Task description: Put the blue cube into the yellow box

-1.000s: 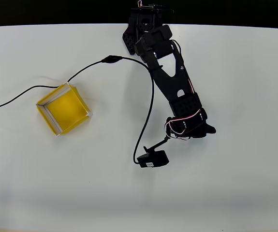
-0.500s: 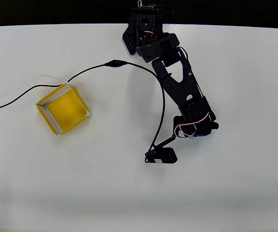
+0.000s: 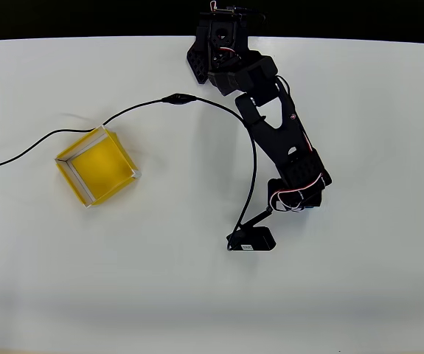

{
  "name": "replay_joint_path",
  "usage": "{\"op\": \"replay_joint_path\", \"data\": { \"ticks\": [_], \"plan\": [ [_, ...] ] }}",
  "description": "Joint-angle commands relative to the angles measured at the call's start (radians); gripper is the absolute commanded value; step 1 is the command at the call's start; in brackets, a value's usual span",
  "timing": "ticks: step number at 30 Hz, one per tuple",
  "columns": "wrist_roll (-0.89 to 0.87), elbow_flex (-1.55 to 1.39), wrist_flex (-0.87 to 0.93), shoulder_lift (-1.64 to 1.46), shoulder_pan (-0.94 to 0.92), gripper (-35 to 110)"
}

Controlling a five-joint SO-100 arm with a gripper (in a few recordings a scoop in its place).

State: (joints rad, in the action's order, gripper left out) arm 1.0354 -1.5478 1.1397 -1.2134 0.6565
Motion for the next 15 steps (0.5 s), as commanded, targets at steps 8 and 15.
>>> {"op": "replay_joint_path", "data": {
  "ticks": [8,15],
  "plan": [
    [0.058,0.080,0.031,-0.118,-0.003,15],
    [0.193,0.087,0.123,-0.330,-0.140,13]
  ]
}}
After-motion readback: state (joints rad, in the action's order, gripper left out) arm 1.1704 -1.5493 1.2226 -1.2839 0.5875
